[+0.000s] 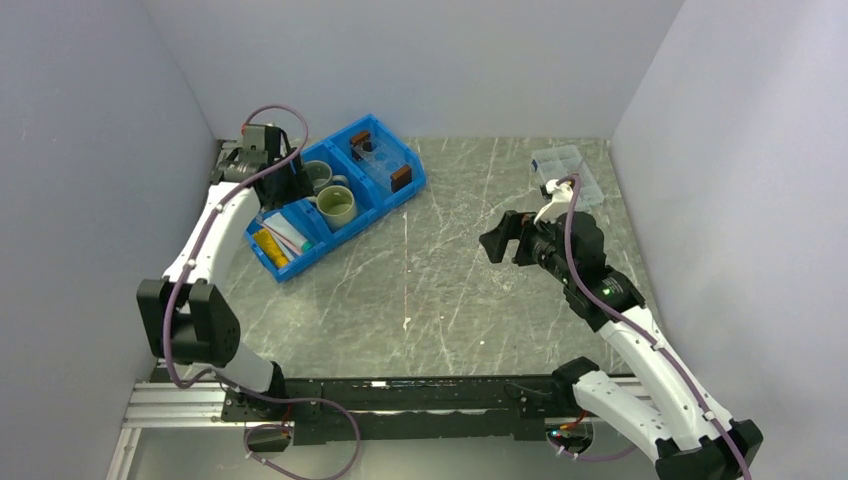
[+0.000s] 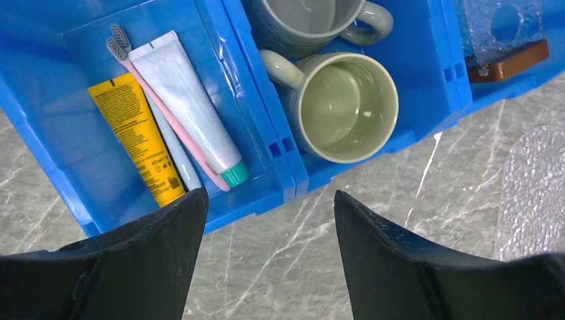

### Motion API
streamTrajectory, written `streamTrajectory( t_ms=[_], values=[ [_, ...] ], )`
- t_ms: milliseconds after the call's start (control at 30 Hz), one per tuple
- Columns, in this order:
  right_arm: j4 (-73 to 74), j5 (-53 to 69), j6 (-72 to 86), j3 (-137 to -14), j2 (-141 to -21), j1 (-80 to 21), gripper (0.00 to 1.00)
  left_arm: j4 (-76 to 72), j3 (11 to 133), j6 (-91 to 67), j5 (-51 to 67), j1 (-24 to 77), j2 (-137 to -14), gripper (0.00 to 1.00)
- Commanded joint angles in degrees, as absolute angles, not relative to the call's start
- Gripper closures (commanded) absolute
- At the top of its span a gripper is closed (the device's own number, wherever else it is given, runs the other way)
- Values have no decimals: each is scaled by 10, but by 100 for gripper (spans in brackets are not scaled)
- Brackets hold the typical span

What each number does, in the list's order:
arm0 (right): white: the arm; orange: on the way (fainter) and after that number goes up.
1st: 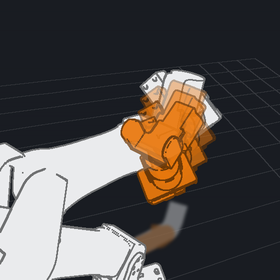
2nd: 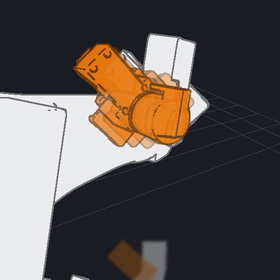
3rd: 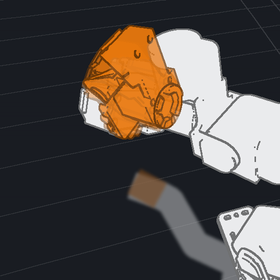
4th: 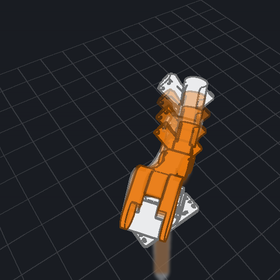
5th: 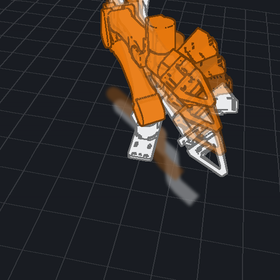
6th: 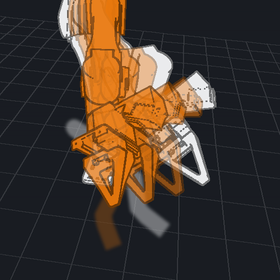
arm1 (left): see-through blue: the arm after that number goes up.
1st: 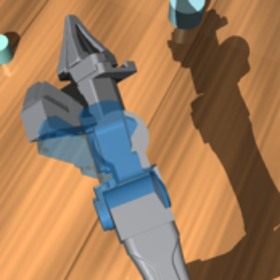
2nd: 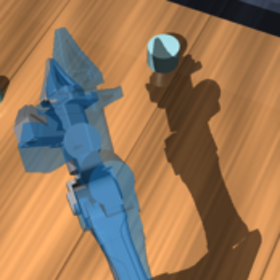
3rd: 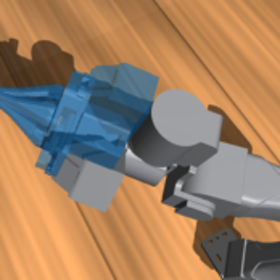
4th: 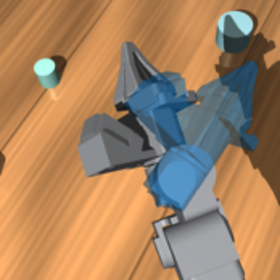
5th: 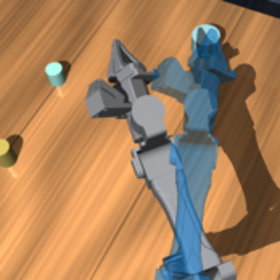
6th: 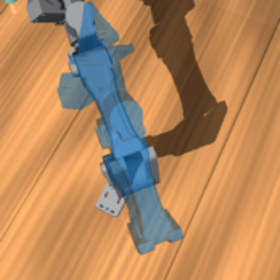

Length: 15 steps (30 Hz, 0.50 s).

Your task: Prepare toiletry sets of a toothbrush and toothpaste on the tray

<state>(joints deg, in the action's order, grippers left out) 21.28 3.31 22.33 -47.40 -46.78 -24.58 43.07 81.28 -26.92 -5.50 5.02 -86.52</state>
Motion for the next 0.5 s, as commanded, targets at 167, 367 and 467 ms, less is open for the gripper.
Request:
streamTrajectory(
  t_ms=[167,367,467],
  values=[
    [207,47,224,-461,-439,-247,4,464,883,-298,-46,28,-937,23],
    [210,46,224,-453,-431,-248,4,477,909,-303,-45,23,-988,24],
    [213,47,223,-448,-427,-248,4,480,922,-303,-45,21,-1012,24]
  ],
)
